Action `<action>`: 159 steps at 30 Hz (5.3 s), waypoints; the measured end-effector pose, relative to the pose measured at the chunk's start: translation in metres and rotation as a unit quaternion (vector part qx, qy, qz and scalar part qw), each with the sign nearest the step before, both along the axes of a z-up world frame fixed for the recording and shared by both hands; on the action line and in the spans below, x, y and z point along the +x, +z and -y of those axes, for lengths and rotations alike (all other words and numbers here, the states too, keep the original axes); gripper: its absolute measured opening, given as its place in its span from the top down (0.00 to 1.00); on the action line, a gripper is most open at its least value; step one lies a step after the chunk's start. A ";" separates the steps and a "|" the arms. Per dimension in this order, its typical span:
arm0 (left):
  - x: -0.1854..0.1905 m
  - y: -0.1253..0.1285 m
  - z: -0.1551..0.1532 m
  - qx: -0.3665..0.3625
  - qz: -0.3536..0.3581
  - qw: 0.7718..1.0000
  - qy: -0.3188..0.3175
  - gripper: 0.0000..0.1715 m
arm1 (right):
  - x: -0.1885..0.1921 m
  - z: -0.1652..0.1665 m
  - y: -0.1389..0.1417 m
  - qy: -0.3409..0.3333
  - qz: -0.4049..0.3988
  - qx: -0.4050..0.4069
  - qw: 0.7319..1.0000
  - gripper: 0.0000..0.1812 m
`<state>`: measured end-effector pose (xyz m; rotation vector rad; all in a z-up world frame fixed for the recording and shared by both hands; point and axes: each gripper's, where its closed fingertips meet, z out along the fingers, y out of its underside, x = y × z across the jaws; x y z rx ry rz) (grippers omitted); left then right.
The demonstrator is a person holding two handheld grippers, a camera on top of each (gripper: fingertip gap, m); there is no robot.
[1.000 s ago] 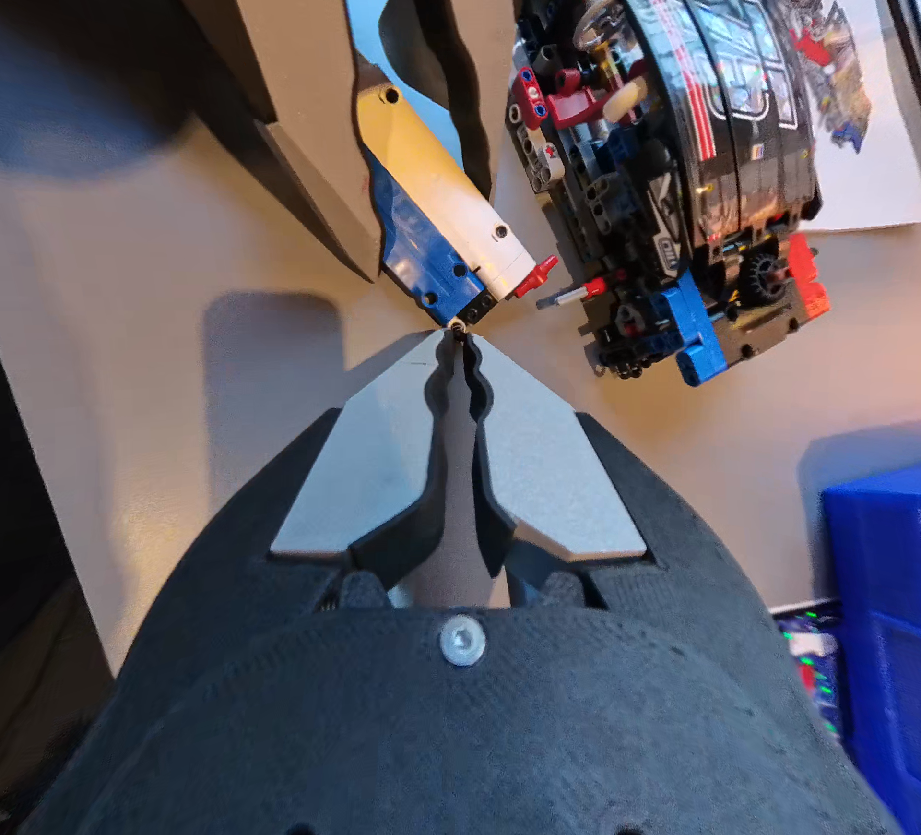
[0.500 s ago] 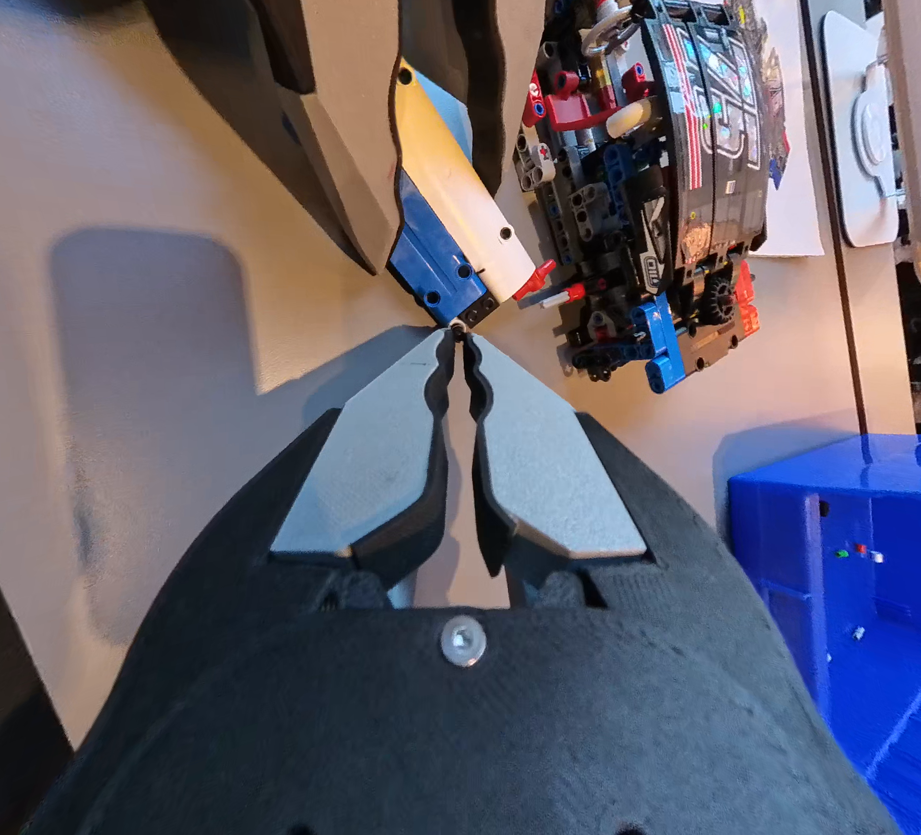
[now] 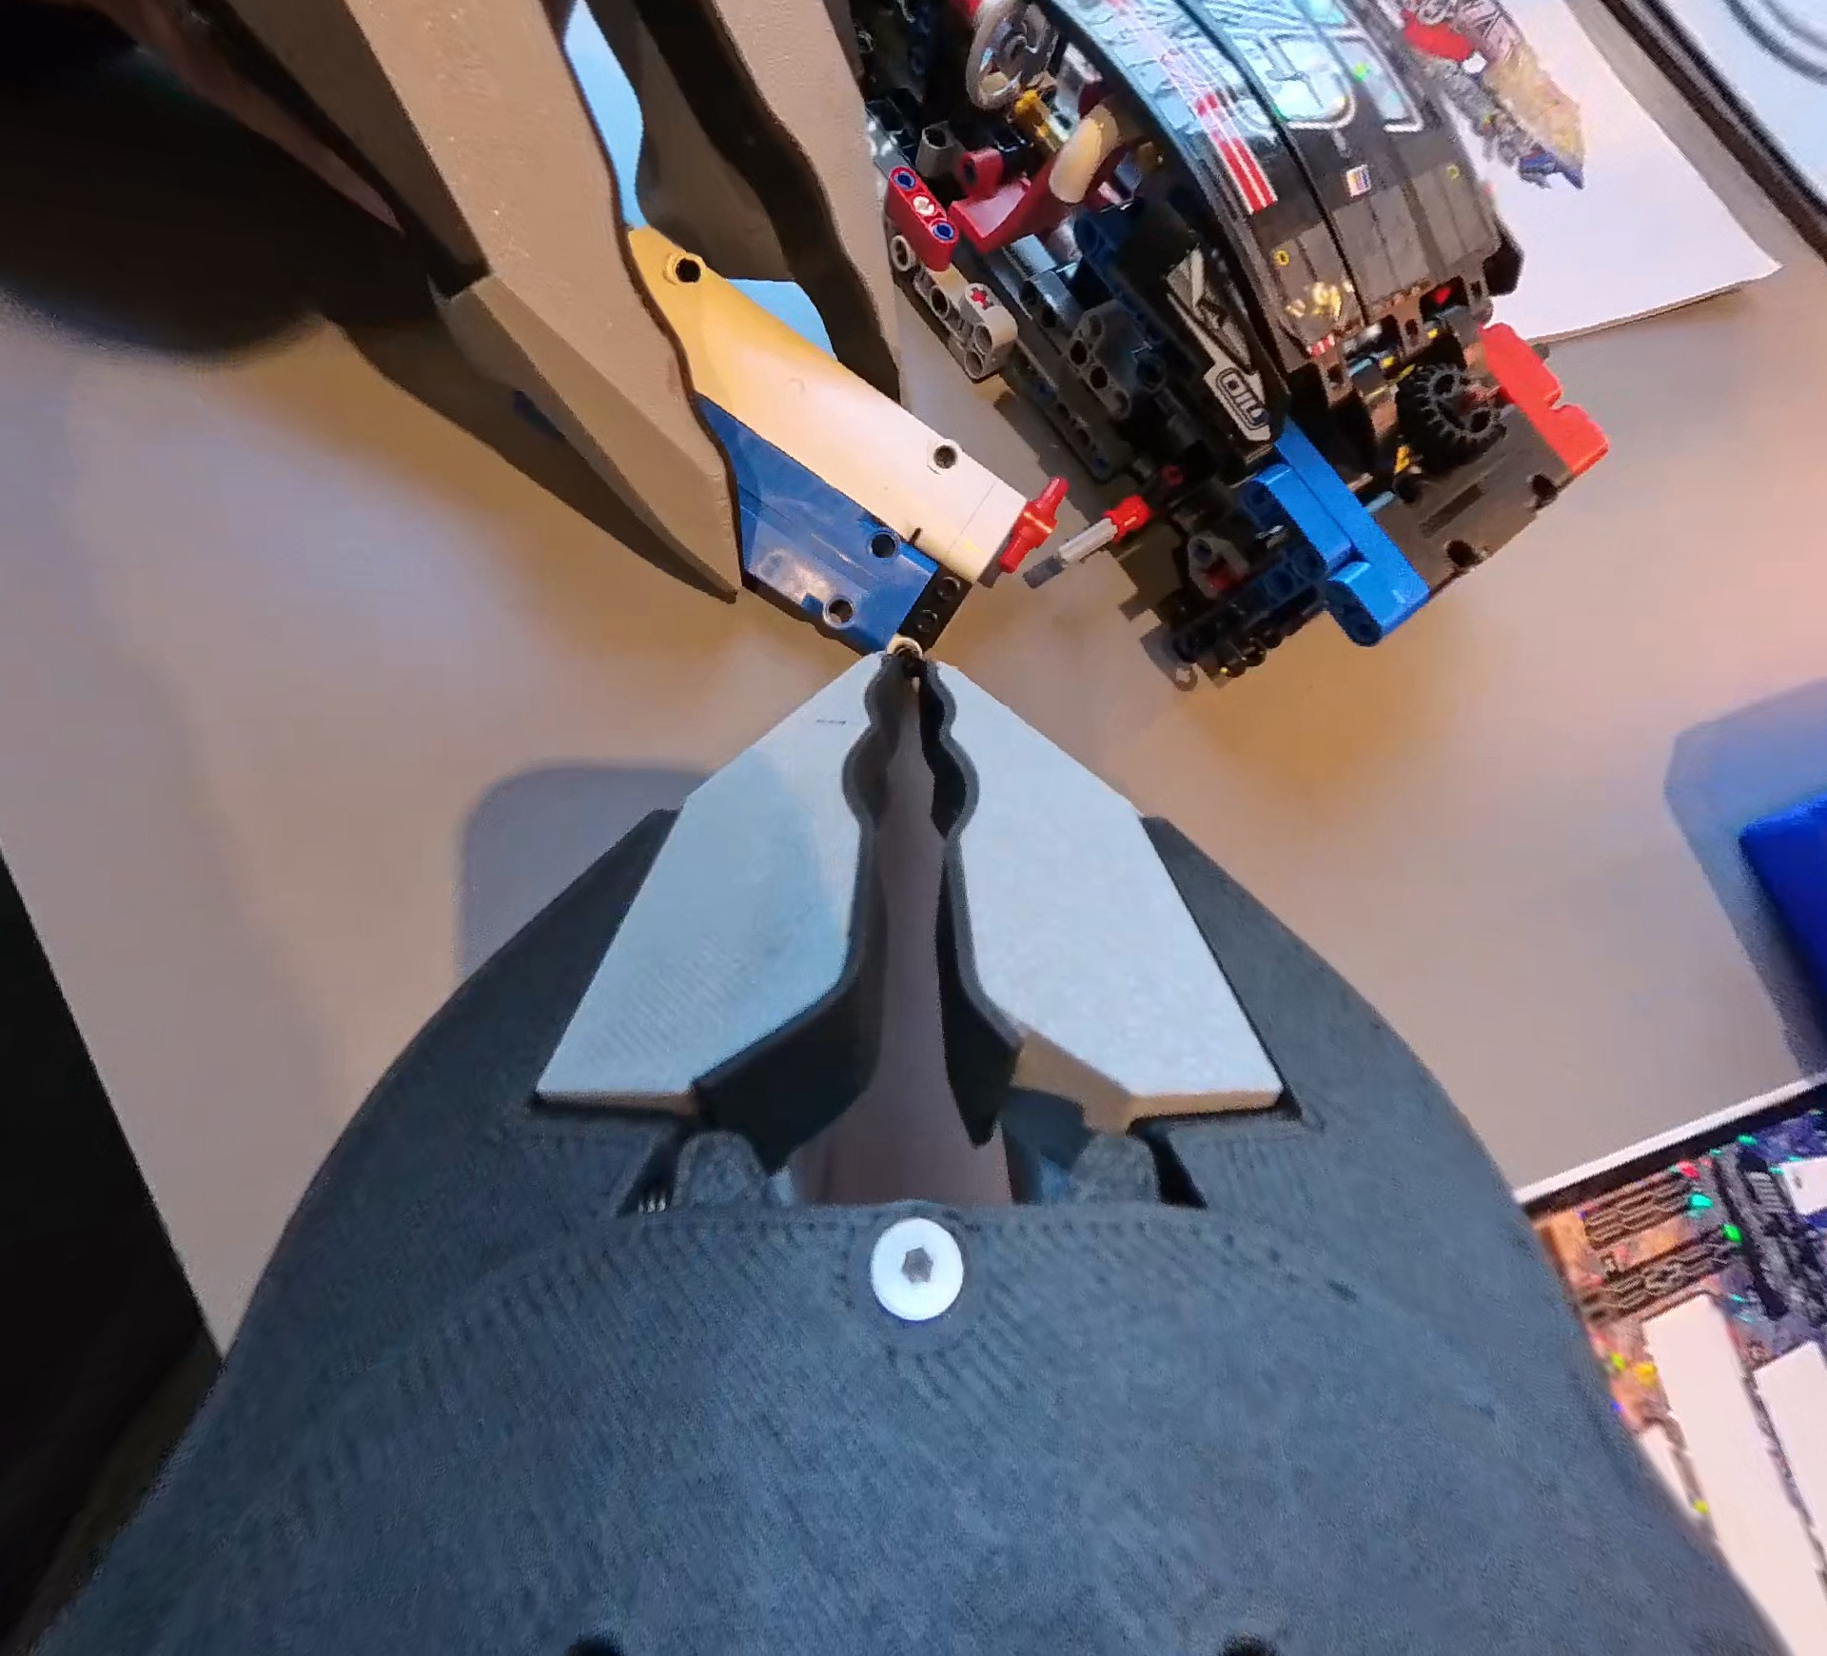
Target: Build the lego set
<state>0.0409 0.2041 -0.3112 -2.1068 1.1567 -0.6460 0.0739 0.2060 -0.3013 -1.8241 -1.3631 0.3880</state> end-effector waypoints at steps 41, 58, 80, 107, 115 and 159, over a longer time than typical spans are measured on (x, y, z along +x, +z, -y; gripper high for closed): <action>-0.001 -0.001 -0.004 0.006 -0.004 1.000 0.015 0.71 | -0.002 -0.009 -0.002 -0.006 0.063 -0.046 0.997 1.00; -0.002 0.000 -0.006 0.003 -0.002 1.000 0.019 0.71 | -0.001 -0.011 -0.002 0.103 0.179 -0.047 0.977 1.00; -0.002 0.000 -0.006 0.006 -0.004 1.000 0.019 0.71 | -0.002 -0.012 -0.009 0.114 0.216 -0.042 0.969 1.00; -0.001 -0.001 -0.005 -0.001 0.001 1.000 0.016 0.71 | -0.005 -0.011 0.002 0.080 0.100 -0.098 0.987 1.00; -0.001 0.000 -0.005 0.000 0.001 1.000 0.015 0.71 | -0.002 -0.011 -0.002 0.066 0.085 -0.094 0.990 1.00; -0.156 0.000 0.029 0.031 -0.074 0.983 0.168 0.84 | 0.017 -0.004 0.030 0.024 -0.127 -0.081 0.988 0.92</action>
